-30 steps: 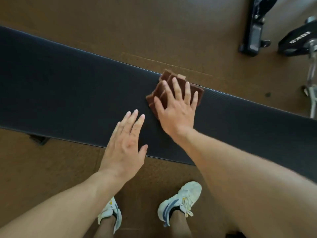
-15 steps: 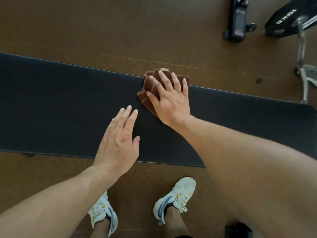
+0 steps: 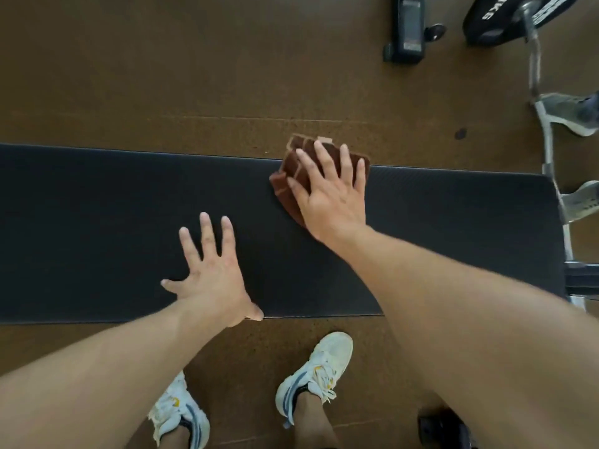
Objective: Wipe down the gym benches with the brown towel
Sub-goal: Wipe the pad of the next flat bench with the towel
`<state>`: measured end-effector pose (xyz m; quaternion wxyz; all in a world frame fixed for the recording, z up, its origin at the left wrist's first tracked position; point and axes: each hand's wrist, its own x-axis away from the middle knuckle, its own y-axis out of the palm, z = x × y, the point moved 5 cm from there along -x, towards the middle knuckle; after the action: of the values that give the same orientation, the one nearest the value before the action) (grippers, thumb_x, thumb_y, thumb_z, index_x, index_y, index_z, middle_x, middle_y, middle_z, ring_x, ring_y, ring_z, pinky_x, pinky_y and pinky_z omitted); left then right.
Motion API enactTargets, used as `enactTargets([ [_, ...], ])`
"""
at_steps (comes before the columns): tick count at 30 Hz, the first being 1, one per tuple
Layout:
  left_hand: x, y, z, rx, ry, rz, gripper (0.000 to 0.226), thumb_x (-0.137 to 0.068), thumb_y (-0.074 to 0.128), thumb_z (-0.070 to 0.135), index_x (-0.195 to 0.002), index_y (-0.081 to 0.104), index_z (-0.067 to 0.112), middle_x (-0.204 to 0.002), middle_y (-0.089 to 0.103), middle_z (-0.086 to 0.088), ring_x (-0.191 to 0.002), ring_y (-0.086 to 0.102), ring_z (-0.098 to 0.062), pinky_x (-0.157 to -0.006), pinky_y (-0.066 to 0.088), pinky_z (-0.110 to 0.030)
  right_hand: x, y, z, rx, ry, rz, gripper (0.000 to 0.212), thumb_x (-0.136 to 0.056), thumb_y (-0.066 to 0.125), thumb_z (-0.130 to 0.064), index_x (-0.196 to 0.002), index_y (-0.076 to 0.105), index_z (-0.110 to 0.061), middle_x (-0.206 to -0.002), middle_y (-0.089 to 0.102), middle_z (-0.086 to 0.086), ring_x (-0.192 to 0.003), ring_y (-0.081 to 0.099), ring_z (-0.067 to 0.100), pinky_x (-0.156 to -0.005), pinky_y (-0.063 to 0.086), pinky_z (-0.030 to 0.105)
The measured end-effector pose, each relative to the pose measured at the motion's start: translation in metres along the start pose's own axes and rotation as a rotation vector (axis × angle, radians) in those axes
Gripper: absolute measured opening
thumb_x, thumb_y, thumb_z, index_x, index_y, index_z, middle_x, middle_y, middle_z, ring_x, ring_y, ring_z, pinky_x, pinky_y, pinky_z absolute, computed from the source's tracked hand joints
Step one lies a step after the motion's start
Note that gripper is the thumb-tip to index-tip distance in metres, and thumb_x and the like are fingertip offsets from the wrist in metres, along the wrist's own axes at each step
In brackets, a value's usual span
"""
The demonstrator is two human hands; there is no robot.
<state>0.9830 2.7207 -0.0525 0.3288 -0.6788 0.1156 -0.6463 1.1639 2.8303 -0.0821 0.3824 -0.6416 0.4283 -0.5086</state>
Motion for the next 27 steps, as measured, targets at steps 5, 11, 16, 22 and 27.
enactTargets([
  [5, -0.001, 0.013, 0.012, -0.03, -0.059, 0.09, 0.165, -0.052, 0.093, 0.057, -0.152, -0.033, 0.021, -0.156, -0.045, -0.004, -0.149, -0.029, -0.04, -0.111, 0.03, -0.07, 0.036, 0.003, 0.013, -0.023, -0.075, 0.039, 0.066, -0.104, 0.029, -0.067, -0.164, 0.025, -0.04, -0.175, 0.014, -0.005, -0.162, -0.002, 0.03, -0.129, -0.006, 0.058],
  [11, 0.0, 0.016, 0.013, -0.083, -0.068, 0.153, 0.166, -0.049, 0.091, 0.063, -0.152, -0.033, 0.022, -0.158, -0.042, -0.003, -0.15, -0.026, -0.038, -0.109, 0.037, -0.068, 0.159, 0.045, 0.05, 0.145, -0.477, -0.103, 0.079, -0.096, 0.042, -0.079, -0.163, 0.031, -0.038, -0.175, 0.019, -0.002, -0.163, -0.002, 0.035, -0.126, 0.011, 0.068],
  [16, -0.003, 0.012, 0.012, -0.141, -0.076, 0.179, 0.168, -0.046, 0.089, 0.069, -0.151, -0.034, 0.024, -0.16, -0.039, -0.001, -0.152, -0.024, -0.036, -0.107, 0.044, -0.061, 0.048, 0.007, 0.08, 0.124, -0.186, 0.024, 0.076, -0.094, 0.038, -0.082, -0.158, 0.04, -0.04, -0.172, 0.027, -0.003, -0.159, 0.006, 0.047, -0.123, 0.004, 0.074],
  [22, -0.002, 0.013, 0.009, -0.181, -0.045, 0.235, 0.166, -0.049, 0.085, 0.074, -0.149, -0.037, 0.021, -0.161, -0.038, -0.008, -0.151, -0.022, -0.041, -0.106, 0.044, -0.061, 0.001, -0.01, 0.045, -0.109, 0.34, 0.033, 0.074, -0.1, 0.018, -0.078, -0.161, 0.03, -0.038, -0.175, 0.009, -0.006, -0.161, -0.007, 0.039, -0.124, -0.005, 0.069],
  [27, 0.005, 0.011, -0.001, -0.151, 0.069, 0.214, 0.159, -0.057, 0.087, 0.066, -0.153, -0.031, 0.02, -0.16, -0.037, -0.011, -0.15, -0.022, -0.043, -0.105, 0.047, -0.057, 0.107, 0.037, -0.013, 0.112, -0.155, -0.016, 0.064, -0.104, 0.036, -0.068, -0.161, 0.031, -0.04, -0.174, 0.02, -0.002, -0.162, 0.003, 0.038, -0.126, 0.008, 0.069],
])
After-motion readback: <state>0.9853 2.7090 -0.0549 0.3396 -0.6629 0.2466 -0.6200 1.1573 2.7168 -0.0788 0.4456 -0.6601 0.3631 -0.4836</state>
